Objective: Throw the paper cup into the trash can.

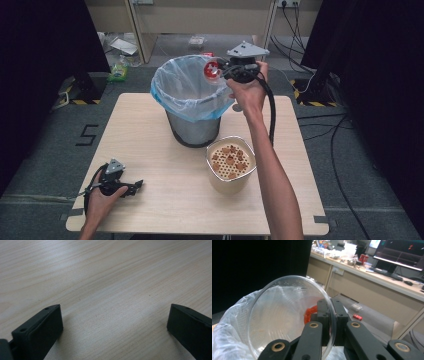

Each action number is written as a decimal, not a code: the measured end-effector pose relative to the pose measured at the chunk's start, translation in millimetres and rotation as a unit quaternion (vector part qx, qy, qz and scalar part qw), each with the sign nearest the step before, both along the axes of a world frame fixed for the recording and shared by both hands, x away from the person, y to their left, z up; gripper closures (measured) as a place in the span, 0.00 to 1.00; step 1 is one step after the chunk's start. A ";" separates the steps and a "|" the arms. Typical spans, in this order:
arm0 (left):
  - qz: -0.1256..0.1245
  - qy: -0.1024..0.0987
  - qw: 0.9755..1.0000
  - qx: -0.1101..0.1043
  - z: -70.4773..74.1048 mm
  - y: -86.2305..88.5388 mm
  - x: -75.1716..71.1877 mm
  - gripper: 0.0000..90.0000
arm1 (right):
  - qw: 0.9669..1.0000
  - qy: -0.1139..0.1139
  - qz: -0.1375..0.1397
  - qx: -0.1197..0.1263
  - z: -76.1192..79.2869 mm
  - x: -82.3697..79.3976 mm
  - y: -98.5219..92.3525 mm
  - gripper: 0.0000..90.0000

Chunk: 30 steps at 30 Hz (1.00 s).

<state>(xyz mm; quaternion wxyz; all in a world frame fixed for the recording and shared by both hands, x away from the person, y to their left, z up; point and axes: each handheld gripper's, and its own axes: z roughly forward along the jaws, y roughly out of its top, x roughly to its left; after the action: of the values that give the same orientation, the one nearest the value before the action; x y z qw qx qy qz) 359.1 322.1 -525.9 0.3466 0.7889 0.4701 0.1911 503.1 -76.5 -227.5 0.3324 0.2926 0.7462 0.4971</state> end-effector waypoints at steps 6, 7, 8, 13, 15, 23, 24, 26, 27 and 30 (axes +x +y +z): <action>0.000 0.000 1.000 0.000 0.0 0.0 0.0 0.00 | 1.000 0.022 0.005 -0.014 -10.8 15.2 19.8 0.91; 0.000 0.000 1.000 0.000 0.0 0.0 0.0 0.00 | 1.000 0.025 0.004 -0.012 -12.7 17.0 21.5 0.88; 0.000 0.000 1.000 0.000 0.0 0.0 0.0 0.00 | 1.000 0.027 -0.001 -0.009 -14.2 18.3 22.9 0.85; 0.000 0.000 1.000 0.000 0.0 0.0 0.0 0.00 | 1.000 0.030 -0.009 -0.003 -15.9 19.7 21.5 0.77; 0.000 0.000 1.000 0.000 0.0 0.0 0.0 0.00 | 1.000 0.026 -0.015 0.005 -13.3 18.5 16.2 0.75; 0.000 0.000 1.000 0.000 0.0 -0.1 -0.1 0.00 | 0.999 0.038 -0.035 0.003 -14.9 6.0 -17.2 0.65; 0.000 0.000 1.000 0.000 0.0 0.0 -0.1 0.00 | 0.998 0.042 -0.035 0.006 -16.5 4.7 -22.2 0.63; 0.000 0.000 1.000 0.000 0.0 -0.1 -0.1 0.00 | 0.998 0.047 -0.040 0.004 -20.2 1.4 -32.1 0.60; 0.000 0.000 1.000 0.000 0.0 0.0 -0.1 0.00 | 0.998 0.049 -0.042 0.003 -21.7 0.1 -35.8 0.59; 0.000 0.000 1.000 0.000 0.0 0.0 -0.1 0.00 | 0.997 0.054 -0.049 0.006 -28.0 -7.3 -52.9 0.56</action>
<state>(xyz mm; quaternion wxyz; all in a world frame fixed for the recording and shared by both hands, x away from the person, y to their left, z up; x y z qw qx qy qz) 359.0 322.1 -525.9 0.3462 0.7889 0.4702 0.1915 495.8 -129.4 -255.5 0.3137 0.3569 0.7447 0.4686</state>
